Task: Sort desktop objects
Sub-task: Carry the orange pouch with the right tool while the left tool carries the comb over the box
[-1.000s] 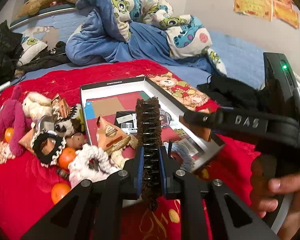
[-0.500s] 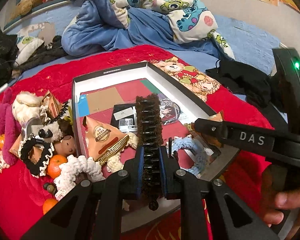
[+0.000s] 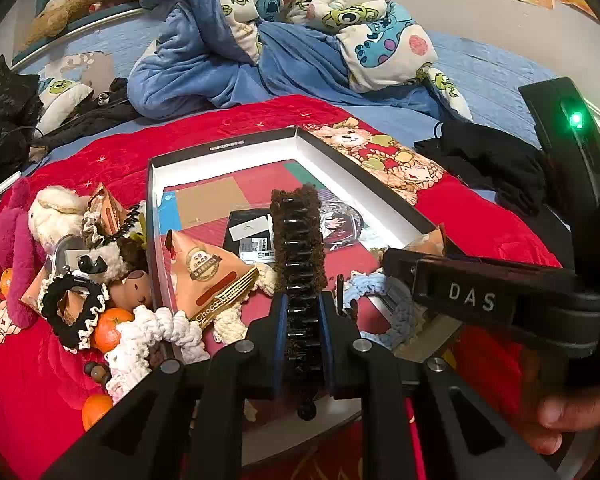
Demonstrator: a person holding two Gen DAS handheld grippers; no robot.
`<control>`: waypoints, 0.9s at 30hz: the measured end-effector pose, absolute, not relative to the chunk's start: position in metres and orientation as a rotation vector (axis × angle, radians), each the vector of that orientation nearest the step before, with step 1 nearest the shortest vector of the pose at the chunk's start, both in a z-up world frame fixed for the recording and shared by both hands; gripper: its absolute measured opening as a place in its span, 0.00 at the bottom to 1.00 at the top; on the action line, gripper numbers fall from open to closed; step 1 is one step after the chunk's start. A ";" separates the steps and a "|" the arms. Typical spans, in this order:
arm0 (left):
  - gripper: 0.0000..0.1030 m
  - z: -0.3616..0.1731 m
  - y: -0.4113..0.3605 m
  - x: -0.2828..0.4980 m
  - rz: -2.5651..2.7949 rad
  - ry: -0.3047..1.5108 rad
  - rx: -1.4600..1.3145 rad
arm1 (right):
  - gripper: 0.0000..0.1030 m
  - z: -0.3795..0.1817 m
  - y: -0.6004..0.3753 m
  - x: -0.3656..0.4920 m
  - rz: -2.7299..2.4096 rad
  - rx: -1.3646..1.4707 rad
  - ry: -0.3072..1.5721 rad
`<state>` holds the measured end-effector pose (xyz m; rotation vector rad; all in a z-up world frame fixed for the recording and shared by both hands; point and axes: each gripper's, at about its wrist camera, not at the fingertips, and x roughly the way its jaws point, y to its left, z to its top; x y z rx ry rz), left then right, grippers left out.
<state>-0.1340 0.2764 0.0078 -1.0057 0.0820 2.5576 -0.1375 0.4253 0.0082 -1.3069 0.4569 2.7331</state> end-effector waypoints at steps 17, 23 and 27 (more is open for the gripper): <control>1.00 0.006 0.279 -0.131 2.593 0.118 -1.008 | 0.87 0.015 0.407 -0.139 2.794 -1.347 0.396; 1.00 0.009 0.275 -0.130 2.609 0.076 -0.983 | 1.00 0.022 0.408 -0.136 2.845 -1.301 0.471; 1.00 0.010 0.273 -0.131 2.613 0.064 -0.976 | 1.00 0.025 0.414 -0.135 2.834 -1.277 0.502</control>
